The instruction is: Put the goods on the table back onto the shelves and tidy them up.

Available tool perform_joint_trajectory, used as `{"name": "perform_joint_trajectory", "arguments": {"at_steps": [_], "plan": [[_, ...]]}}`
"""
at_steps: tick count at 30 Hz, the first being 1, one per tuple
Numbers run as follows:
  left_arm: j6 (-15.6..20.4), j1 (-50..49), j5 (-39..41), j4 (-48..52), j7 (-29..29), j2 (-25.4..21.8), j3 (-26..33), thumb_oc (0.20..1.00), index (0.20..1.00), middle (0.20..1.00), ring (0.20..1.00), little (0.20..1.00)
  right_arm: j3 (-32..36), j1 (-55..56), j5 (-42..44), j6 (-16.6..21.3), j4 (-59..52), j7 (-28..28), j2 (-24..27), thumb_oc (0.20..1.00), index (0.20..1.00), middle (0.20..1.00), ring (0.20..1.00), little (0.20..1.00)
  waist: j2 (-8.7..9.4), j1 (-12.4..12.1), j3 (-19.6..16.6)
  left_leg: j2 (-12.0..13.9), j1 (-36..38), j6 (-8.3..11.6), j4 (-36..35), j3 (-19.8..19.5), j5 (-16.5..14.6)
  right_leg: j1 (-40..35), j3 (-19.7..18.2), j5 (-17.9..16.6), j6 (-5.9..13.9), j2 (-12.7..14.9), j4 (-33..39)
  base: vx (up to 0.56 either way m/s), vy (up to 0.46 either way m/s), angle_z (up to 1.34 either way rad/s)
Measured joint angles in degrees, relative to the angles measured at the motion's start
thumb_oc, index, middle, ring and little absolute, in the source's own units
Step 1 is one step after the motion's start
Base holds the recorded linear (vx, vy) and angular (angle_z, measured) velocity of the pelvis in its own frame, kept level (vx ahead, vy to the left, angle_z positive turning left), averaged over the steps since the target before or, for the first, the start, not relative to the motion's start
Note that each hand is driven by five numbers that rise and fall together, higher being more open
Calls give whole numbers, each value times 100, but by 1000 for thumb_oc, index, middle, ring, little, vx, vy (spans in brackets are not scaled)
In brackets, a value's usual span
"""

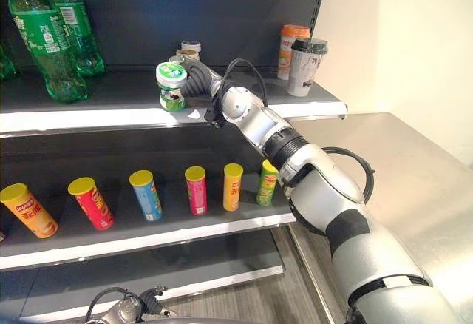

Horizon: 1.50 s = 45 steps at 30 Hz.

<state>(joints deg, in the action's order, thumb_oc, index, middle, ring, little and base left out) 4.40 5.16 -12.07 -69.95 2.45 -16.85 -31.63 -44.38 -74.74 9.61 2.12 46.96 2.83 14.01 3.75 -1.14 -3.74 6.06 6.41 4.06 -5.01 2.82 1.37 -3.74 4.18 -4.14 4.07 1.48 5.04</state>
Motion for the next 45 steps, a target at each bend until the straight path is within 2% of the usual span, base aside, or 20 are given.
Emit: {"name": "perform_joint_trajectory", "arguments": {"at_steps": [7, 19, 38, 40, 41, 45], "plan": [[1, 8, 79, 0, 0, -25, -162, 1000, 1000, 1000, 1000, 1000, 5, -50, -192, 2, 148, -6, -6, 200, 200, 200, 200, 200, 4, -38, -7, 10, -46, 12, 0, -92, 30, -1, 99, 4, -7, -2, 0, 10, -6, 6], [12, 33, 200, -87, 5, -128, -228, 1000, 1000, 1000, 1000, 1000, 230, -194, -455, -29, 1100, -77, 31, 200, 200, 200, 200, 200, 88, -104, -67, 15, -144, 11, 1, -257, 40, 15, 265, 50, -32, 0, 0, 15, -9, 7], [15, 211, 200, -100, 51, -133, -326, 1000, 1000, 1000, 1000, 1000, 220, -330, -473, -48, 1201, -70, 38, 200, 200, 200, 200, 200, 59, -124, -44, 15, -229, 31, 5, -338, 60, 67, 322, 64, -37, -3, 1, 5, -2, 1], [14, 211, 200, -100, 82, -133, -326, 1000, 1000, 1000, 1000, 1000, 214, -337, -507, -54, 1201, -64, 38, 231, 231, 231, 231, 231, 55, -124, -41, 15, -228, 31, 5, -342, 59, 64, 325, 66, -38, -3, 1, 0, 0, 0], [14, 211, 200, -100, 95, -133, -326, 1000, 1000, 1000, 1000, 1000, 213, -345, -523, -55, 1201, -53, 38, 1000, 1000, 1000, 1000, 1000, 54, -124, -40, 15, -229, 31, 5, -343, 59, 64, 326, 66, -38, -3, 1, 0, 0, 0], [12, 212, 200, -100, 124, -133, -326, 1000, 1000, 1000, 1000, 1000, 83, -368, -706, -180, 1289, 105, 35, 1000, 1000, 1000, 1000, 1000, 46, -128, -33, 15, -231, 31, 5, -350, 60, 63, 334, 67, -39, -3, 1, 0, 0, 0]]}}
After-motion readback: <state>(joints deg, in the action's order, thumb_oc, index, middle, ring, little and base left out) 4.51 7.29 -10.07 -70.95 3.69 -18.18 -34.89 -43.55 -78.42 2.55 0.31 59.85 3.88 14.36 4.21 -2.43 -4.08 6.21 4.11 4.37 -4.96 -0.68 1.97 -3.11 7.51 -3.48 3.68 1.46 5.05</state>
